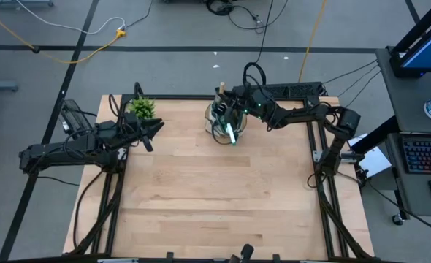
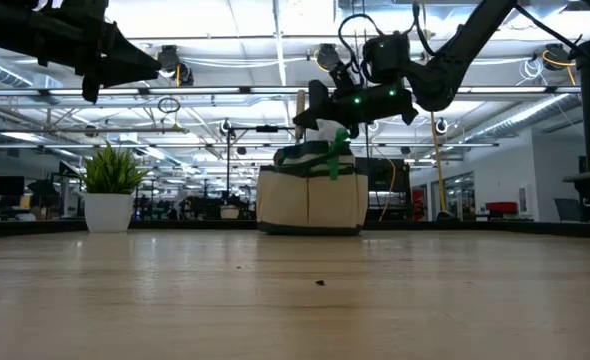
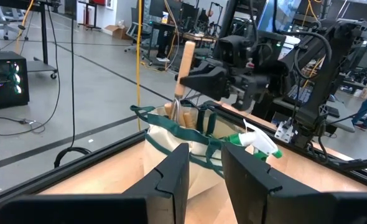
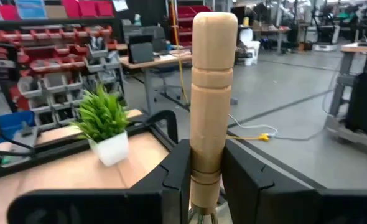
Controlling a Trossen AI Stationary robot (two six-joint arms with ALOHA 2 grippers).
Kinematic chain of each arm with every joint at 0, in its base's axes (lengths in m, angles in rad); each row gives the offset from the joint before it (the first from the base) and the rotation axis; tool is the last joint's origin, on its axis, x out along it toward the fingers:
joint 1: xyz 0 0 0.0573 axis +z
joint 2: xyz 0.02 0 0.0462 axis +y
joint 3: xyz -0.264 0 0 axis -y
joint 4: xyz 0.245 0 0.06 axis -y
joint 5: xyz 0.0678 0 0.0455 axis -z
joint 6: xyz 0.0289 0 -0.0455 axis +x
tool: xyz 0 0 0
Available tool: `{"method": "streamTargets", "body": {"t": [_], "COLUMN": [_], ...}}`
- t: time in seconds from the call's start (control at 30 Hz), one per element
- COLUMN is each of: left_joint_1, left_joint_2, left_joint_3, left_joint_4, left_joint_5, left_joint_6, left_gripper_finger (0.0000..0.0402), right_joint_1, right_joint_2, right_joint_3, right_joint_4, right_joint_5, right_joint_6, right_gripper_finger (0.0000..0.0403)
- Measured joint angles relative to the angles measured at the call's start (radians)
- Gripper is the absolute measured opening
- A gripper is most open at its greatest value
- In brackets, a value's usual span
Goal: Pick & Place Garden tools in Gardening bag
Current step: Put the brown hand rake into the gardening bag
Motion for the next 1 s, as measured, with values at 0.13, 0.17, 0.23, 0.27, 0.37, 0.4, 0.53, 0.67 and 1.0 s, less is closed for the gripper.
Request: {"method": "streamTargets", "body": {"t": [0.13, 0.17, 0.23, 0.27, 0.37, 0.4, 0.53, 0.67, 1.0], "left_joint_1": [0.000, 0.000, 0.000, 0.000, 0.000, 0.000, 0.000, 0.000, 0.000], "left_joint_2": [0.000, 0.000, 0.000, 0.000, 0.000, 0.000, 0.000, 0.000, 0.000], "left_joint_3": [0.000, 0.000, 0.000, 0.000, 0.000, 0.000, 0.000, 0.000, 0.000], "left_joint_4": [0.000, 0.000, 0.000, 0.000, 0.000, 0.000, 0.000, 0.000, -0.011], "left_joint_5": [0.000, 0.000, 0.000, 0.000, 0.000, 0.000, 0.000, 0.000, 0.000], "left_joint_6": [0.000, 0.000, 0.000, 0.000, 0.000, 0.000, 0.000, 0.000, 0.002], "left_gripper_finger": [0.0099, 0.0099, 0.0099, 0.0099, 0.0099, 0.0099, 0.0099, 0.0099, 0.0099], "right_joint_1": [-0.001, 0.000, 0.003, 0.007, 0.014, 0.015, 0.021, 0.021, 0.028], "right_joint_2": [0.000, 0.000, 0.001, 0.008, 0.043, 0.058, 0.128, 0.156, 0.159], "right_joint_3": [0.000, 0.000, 0.000, 0.000, 0.000, 0.000, 0.002, 0.002, 0.003], "right_joint_4": [-0.018, -0.021, -0.030, -0.026, -0.011, 0.001, 0.103, 0.134, 0.050], "right_joint_5": [0.000, 0.000, -0.001, -0.001, 0.001, 0.000, 0.000, 0.000, -0.003], "right_joint_6": [0.005, 0.012, 0.022, 0.023, 0.046, 0.053, 0.076, 0.078, -0.004], "right_gripper_finger": [0.0059, 0.0059, 0.0059, 0.0059, 0.0059, 0.0059, 0.0059, 0.0059, 0.0059]}}
